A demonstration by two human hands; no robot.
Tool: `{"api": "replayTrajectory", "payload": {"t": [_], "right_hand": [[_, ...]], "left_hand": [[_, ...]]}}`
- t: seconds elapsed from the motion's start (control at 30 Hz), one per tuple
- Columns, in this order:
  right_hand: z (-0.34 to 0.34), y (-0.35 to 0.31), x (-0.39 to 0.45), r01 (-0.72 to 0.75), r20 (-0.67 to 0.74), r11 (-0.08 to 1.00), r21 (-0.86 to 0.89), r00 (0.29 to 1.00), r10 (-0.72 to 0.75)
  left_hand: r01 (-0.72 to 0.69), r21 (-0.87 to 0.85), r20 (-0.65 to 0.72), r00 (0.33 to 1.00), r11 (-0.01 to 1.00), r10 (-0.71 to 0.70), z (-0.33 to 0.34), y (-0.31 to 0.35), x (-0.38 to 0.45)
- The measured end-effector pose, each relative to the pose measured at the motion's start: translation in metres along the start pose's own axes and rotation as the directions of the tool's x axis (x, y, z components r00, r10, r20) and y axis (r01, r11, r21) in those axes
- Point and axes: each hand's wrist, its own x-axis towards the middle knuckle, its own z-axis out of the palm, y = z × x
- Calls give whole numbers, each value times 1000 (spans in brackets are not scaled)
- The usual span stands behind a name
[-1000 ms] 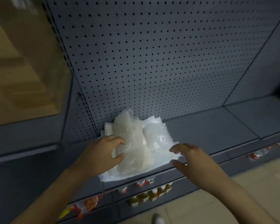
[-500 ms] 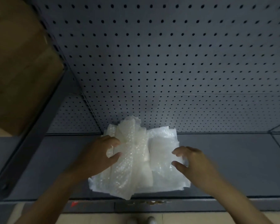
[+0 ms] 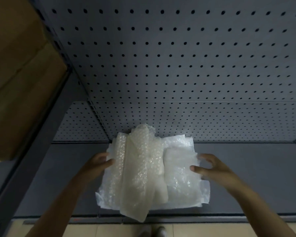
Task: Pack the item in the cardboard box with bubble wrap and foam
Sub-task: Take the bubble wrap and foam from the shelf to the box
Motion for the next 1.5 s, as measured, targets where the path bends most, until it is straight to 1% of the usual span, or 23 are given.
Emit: {"api": "replayTrajectory", "payload": {"t": [0.03,0.13,0.23,0.27,0.37,0.4,0.47,0.53,0.63,0.73,0.8,0.9,0.93,1.0,1.1,1.17,1.23,1.33,1.4,1.5], "right_hand": [[-2,0,1,-16,34,999,43,999,15],[-7,8,13,-75,119,990,123,991,60],[-7,23,27,-129,139,979,154,984,108],[-8,27,30,-144,170,975,170,979,115],[-8,43,43,-178,255,964,196,959,126],[-7,46,46,-173,292,963,204,950,109],[-4,51,52,-179,329,951,252,940,90],[-1,54,54,-192,323,942,277,941,98],[3,59,59,-215,345,937,276,932,112],[9,57,60,-236,369,922,306,922,114],[12,59,62,-214,338,932,294,935,108],[17,65,69,-170,224,950,263,968,111],[17,64,70,-171,192,948,269,974,121],[18,59,69,-164,171,942,294,978,116],[19,56,64,-131,163,933,335,983,80],[21,56,62,-103,144,908,407,988,47],[21,49,54,-76,156,890,450,988,6],[22,41,47,-5,149,901,433,987,-66],[26,37,46,51,95,937,346,992,-89],[37,35,42,99,34,949,301,993,-115]], "left_hand": [[62,-60,9,998,996,-62,0,-2,3],[161,-67,32,987,985,-159,0,-17,9],[193,-118,26,981,974,-192,5,-28,10],[201,-148,23,979,968,-200,7,-29,10],[193,-346,79,981,918,-176,11,-28,8],[197,-363,92,980,911,-175,11,-27,8],[223,-335,108,974,915,-198,12,-29,14],[226,-324,125,973,918,-196,13,-30,19],[236,-292,148,969,927,-200,14,-32,23],[261,-316,152,963,912,-223,18,-35,23],[288,-331,137,957,899,-256,20,-36,21],[288,-359,141,957,888,-253,21,-38,17],[277,-361,148,960,890,-239,21,-38,17],[248,-364,187,964,898,-191,21,-41,16],[186,-382,211,971,905,-111,21,-41,11],[146,-421,205,977,895,-62,23,-39,6],[103,-421,205,979,901,-16,26,-31,-2],[34,-369,191,981,929,40,27,-24,-9],[7,-326,142,989,945,41,29,-24,-9],[-9,-190,92,995,982,27,36,-18,-14]]}}
